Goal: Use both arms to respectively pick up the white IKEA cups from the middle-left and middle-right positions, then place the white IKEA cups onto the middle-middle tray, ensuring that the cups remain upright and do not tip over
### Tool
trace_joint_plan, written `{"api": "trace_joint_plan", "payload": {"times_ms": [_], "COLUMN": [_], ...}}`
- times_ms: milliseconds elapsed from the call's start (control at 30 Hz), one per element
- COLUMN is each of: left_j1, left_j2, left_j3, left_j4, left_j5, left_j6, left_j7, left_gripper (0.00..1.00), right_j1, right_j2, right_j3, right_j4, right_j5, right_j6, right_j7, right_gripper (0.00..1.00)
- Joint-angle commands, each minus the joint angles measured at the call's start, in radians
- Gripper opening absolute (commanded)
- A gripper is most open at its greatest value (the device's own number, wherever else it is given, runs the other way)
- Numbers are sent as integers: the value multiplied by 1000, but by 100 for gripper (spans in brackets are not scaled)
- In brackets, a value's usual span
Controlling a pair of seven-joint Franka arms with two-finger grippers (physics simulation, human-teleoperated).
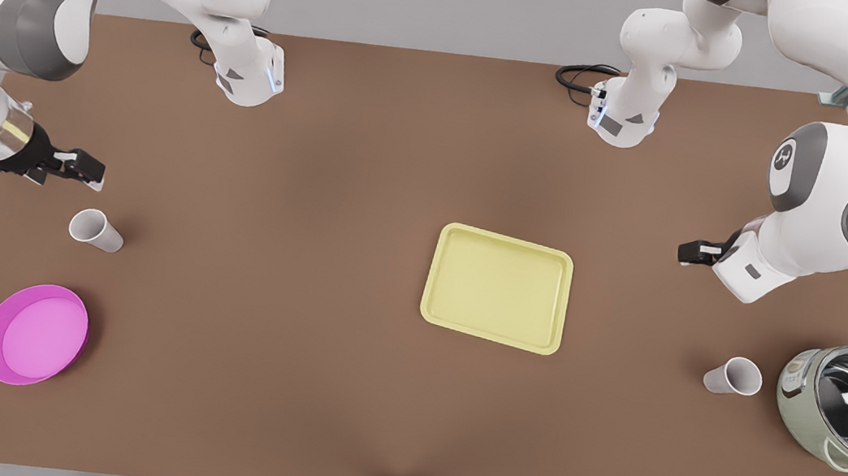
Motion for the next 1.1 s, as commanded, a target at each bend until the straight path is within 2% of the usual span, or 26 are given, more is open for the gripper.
{"api": "trace_joint_plan", "payload": {"times_ms": [0,100,300,367,433,600,733,900,1067], "left_j1": [-1,-1,94,170,177,211,249,259,266], "left_j2": [-1,30,311,352,384,426,464,500,544], "left_j3": [0,2,9,9,9,16,16,16,16], "left_j4": [0,5,36,34,34,34,34,33,28], "left_j5": [1,5,17,14,19,19,17,16,14], "left_j6": [4,23,452,518,579,653,656,682,679], "left_j7": [-8,-8,12,163,170,170,170,172,167], "left_gripper": [100,100,100,100,100,100,100,100,100], "right_j1": [-1,-1,-14,-57,-101,-268,-273,-273,-274], "right_j2": [-3,2,57,100,150,227,249,249,177], "right_j3": [0,-2,-11,-12,-25,-38,-68,-71,-91], "right_j4": [-11,-16,-113,-116,-114,-119,-126,-226,-403], "right_j5": [0,0,-11,-9,-3,38,5,-32,-34], "right_j6": [13,12,95,133,177,243,265,427,615], "right_j7": [10,9,-51,-88,-166,-437,-500,-500,-522], "right_gripper": [100,100,100,100,100,100,100,100,100]}}
